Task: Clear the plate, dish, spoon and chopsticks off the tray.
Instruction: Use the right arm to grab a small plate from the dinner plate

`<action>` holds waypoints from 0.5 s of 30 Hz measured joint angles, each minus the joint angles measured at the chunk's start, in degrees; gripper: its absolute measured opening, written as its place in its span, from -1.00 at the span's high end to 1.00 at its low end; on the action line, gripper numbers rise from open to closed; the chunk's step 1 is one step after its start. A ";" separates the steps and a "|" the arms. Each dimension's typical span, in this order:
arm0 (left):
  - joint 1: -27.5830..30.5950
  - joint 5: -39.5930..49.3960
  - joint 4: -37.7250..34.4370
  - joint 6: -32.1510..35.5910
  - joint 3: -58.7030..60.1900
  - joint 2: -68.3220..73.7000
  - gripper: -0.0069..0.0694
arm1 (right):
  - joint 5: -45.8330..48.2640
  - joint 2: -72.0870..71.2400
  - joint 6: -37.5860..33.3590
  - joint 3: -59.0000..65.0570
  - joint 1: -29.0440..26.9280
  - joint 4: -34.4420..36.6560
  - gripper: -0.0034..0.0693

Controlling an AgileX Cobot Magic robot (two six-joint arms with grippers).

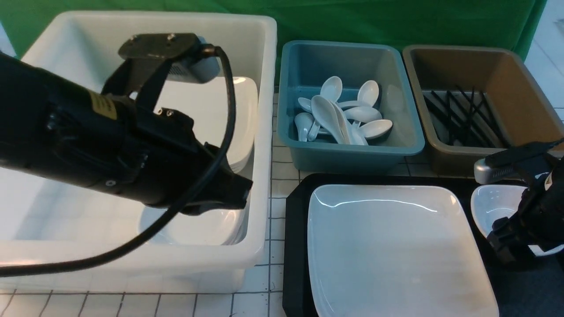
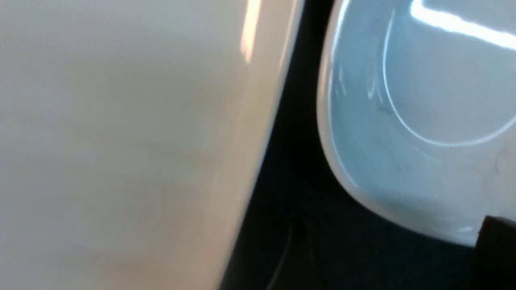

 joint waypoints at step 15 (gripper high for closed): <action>-0.16 -0.80 1.38 0.59 0.06 0.11 0.82 | -7.63 5.96 -2.66 0.21 0.14 -4.18 0.12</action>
